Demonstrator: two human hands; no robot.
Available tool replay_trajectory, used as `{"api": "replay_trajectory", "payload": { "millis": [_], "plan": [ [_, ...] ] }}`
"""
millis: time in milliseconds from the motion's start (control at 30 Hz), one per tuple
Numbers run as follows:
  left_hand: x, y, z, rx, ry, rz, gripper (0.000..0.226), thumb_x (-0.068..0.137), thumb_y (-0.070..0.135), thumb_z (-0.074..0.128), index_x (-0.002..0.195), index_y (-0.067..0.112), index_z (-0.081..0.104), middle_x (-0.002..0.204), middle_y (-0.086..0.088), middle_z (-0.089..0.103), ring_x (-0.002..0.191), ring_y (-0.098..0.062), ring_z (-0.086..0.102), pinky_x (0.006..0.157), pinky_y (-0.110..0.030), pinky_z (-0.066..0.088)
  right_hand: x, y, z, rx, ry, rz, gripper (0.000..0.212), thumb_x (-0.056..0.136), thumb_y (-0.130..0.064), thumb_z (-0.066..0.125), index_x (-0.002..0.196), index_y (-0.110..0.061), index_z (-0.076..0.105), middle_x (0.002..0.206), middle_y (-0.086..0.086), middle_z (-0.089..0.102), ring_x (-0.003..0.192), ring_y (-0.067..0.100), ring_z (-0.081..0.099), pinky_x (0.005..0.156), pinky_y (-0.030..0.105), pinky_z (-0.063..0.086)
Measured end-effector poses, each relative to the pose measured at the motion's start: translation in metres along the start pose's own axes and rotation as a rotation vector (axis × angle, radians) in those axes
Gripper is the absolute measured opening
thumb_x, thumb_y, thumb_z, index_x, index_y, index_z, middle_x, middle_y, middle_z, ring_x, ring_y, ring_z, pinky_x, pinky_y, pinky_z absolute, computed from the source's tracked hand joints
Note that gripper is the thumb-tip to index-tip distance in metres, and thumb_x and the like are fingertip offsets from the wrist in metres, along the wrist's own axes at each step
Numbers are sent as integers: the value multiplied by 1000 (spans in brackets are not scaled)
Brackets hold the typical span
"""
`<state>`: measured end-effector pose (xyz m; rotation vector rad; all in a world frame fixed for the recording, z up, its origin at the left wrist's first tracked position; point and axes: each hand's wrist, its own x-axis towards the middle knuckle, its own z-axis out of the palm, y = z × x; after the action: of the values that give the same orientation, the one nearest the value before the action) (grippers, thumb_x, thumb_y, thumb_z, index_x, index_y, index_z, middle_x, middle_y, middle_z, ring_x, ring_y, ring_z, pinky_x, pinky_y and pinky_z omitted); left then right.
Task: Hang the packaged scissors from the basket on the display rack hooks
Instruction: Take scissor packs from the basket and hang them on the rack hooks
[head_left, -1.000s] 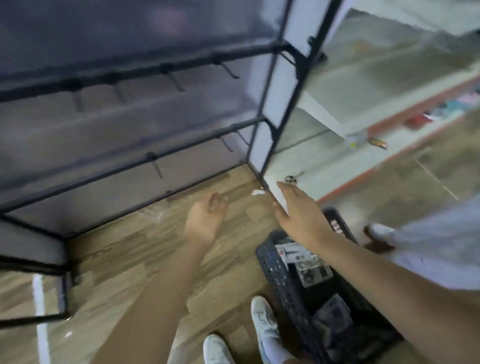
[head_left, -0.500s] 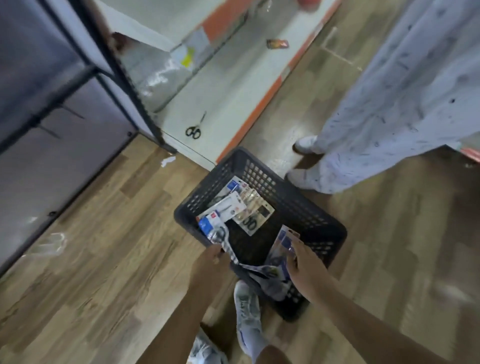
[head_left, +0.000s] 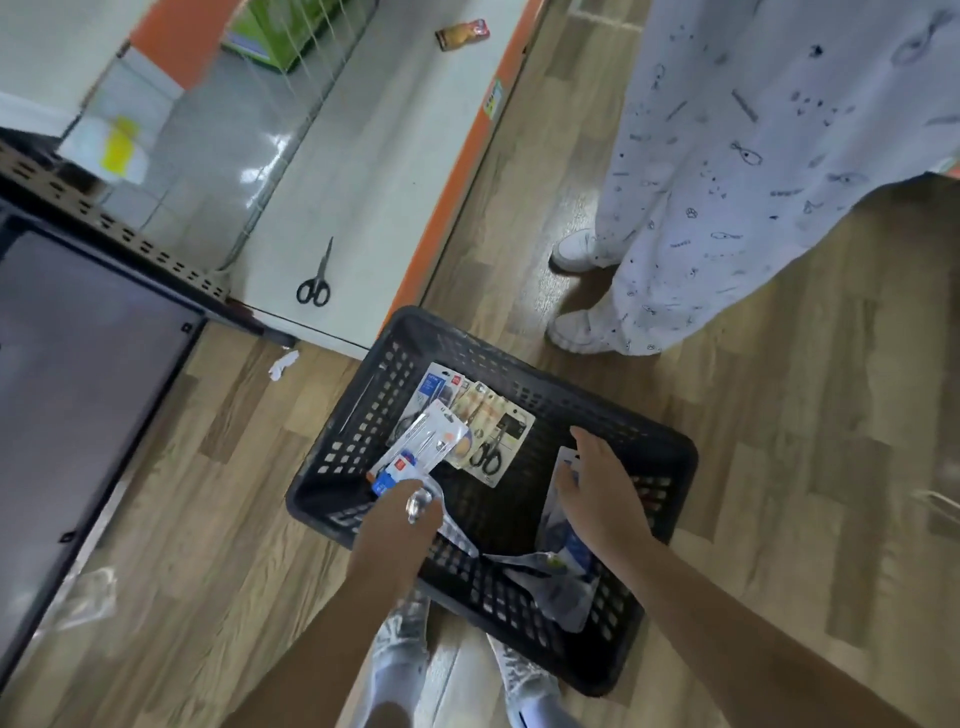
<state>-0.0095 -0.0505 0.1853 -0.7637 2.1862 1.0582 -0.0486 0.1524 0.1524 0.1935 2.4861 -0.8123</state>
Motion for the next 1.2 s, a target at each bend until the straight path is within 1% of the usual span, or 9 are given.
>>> {"api": "replay_trajectory", "payload": {
  "millis": [133, 400, 567, 767, 867, 933, 1033, 1133, 1200],
  "plan": [
    [32, 9, 8, 94, -15, 50, 45, 95, 28, 51, 136, 12, 45, 138, -5, 49, 124, -21, 46, 100, -30, 35, 19, 14, 13, 48, 34, 69, 50, 100, -27, 39, 146, -12, 28, 149, 4, 34, 134, 20, 37, 107, 35, 37],
    [107, -22, 48, 288, -155, 167, 46, 95, 28, 51, 139, 16, 42, 142, -2, 44, 123, -19, 47, 97, -28, 39, 55, 55, 98, 137, 81, 238, 41, 99, -27, 40, 137, -12, 39, 133, 6, 50, 113, 20, 53, 85, 29, 47],
    [173, -76, 74, 452, -227, 214, 48, 96, 30, 50, 140, 16, 40, 142, -1, 44, 118, -19, 52, 93, -29, 44, 82, 81, 181, 180, 90, 315, 46, 99, -25, 40, 143, -11, 32, 140, 5, 43, 121, 19, 47, 95, 28, 42],
    [258, -115, 104, 691, -117, 535, 37, 94, 34, 49, 125, 13, 51, 127, 0, 52, 120, -17, 47, 93, -29, 40, 130, 107, 252, 219, 87, 360, 51, 99, -26, 40, 145, -7, 26, 145, 11, 35, 131, 24, 37, 105, 30, 31],
    [299, -109, 128, 666, -28, 727, 24, 92, 37, 50, 103, 16, 55, 104, 0, 57, 104, -17, 53, 76, -26, 42, 167, 123, 267, 237, 114, 313, 43, 95, -24, 44, 136, -11, 38, 135, 11, 43, 122, 27, 44, 101, 35, 39],
    [321, -103, 143, 700, 14, 782, 35, 92, 36, 53, 118, 14, 52, 119, -3, 54, 113, -18, 47, 80, -25, 37, 192, 131, 276, 272, 157, 272, 37, 93, -24, 47, 127, -9, 46, 126, 12, 50, 114, 29, 49, 95, 39, 44],
    [350, -98, 158, 780, -5, 748, 56, 91, 42, 52, 137, 15, 37, 142, -4, 39, 132, -20, 34, 100, -31, 35, 224, 145, 284, 326, 190, 246, 33, 91, -27, 50, 115, -5, 53, 113, 14, 55, 104, 28, 54, 86, 40, 49],
    [366, -93, 162, 718, 30, 684, 52, 87, 44, 58, 129, 18, 44, 134, -5, 43, 127, -23, 37, 99, -34, 35, 234, 148, 287, 438, 239, 277, 25, 86, -22, 54, 101, -2, 58, 108, 17, 57, 94, 28, 57, 81, 36, 51],
    [364, -93, 164, 805, 78, 648, 61, 85, 48, 59, 134, 17, 41, 139, -7, 40, 132, -25, 31, 106, -33, 28, 228, 150, 291, 468, 278, 303, 27, 85, -19, 58, 106, -3, 58, 116, 14, 52, 97, 26, 56, 82, 30, 48]
  ]
}}
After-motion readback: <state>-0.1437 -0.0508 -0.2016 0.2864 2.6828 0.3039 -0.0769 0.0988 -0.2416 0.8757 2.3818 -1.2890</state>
